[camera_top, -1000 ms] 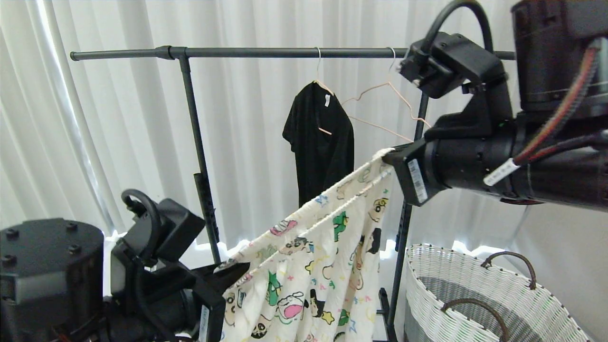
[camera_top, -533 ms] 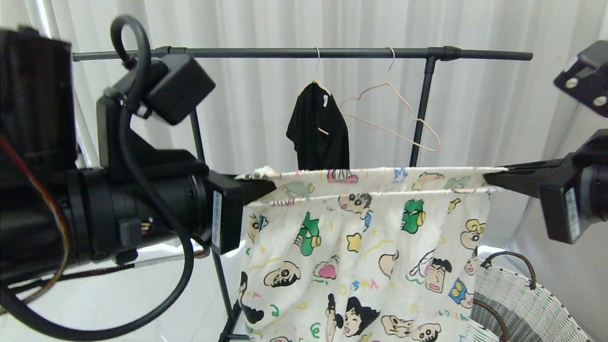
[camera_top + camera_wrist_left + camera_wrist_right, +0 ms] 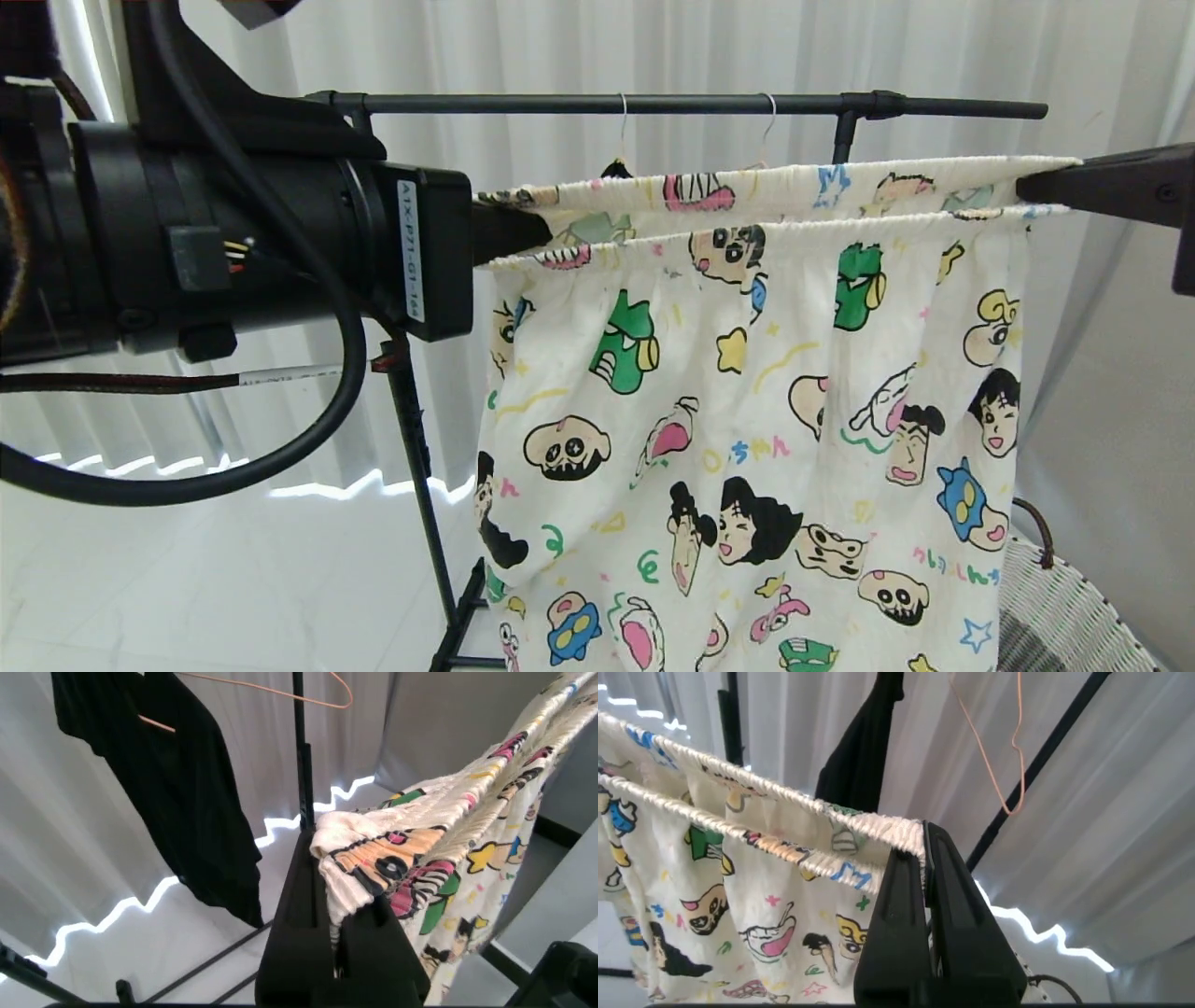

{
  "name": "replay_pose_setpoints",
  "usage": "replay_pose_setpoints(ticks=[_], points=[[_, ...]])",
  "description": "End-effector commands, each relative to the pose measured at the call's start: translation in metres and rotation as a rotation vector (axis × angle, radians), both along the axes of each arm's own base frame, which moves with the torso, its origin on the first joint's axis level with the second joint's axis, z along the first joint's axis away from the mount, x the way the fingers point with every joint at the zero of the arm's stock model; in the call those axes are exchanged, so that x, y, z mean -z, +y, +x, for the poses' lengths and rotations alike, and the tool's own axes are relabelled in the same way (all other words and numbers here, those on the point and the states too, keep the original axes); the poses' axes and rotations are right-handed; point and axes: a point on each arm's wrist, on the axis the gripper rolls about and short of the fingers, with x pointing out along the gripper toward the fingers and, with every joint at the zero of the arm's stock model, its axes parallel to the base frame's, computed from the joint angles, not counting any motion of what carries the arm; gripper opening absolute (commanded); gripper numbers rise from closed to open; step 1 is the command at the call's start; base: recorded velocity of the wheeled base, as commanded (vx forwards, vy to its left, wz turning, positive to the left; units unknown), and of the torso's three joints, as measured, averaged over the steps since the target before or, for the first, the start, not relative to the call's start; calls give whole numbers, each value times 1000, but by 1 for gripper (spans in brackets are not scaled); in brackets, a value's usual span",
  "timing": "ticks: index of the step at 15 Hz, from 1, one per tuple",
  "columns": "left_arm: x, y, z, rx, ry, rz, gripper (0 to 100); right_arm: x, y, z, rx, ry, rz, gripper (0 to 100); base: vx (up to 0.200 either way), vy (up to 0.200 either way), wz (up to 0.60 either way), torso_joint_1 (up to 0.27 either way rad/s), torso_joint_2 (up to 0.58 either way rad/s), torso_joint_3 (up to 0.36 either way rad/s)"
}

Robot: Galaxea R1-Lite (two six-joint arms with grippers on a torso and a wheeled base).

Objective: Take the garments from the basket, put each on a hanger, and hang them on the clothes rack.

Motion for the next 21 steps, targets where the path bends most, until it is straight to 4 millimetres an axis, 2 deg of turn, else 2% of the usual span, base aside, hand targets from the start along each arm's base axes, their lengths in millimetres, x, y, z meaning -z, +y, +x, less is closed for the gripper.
replay_pose_setpoints(ticks=[1,4,6,8,9,11,13,16,18,21], points=[[-3,3,-3,-1,-9,-8,0,2,6,4,-1,9,-12,0,0,0,0,0,0,0],[2,6,-5,1,-16,21,0,2,6,4,-3,11,-13,0,0,0,0,0,0,0],[5,0,0,4,-25,43,0,2,0,-2,-21,19,-20,0,0,0,0,0,0,0],[7,-14,15,-3,-34,39,0,3,-11,-16,-73,56,-58,0,0,0,0,0,0,0],[10,-28,24,-9,-40,39,0,5,-23,-30,-149,91,-80,0,0,0,0,0,0,0],[10,-41,31,-16,-46,41,0,9,-31,-47,-245,126,-114,0,0,0,0,0,0,0],[10,-52,32,8,-46,39,0,12,-27,-57,-340,138,-139,0,0,0,0,0,0,0],[12,-61,26,45,-44,43,0,20,-3,-65,-473,162,-194,0,0,0,0,0,0,0],[13,-61,25,46,-43,48,0,23,8,-65,-502,167,-208,0,0,0,0,0,0,0],[12,-60,24,46,-45,46,0,22,10,-65,-502,160,-198,0,0,0,0,0,0,0]])
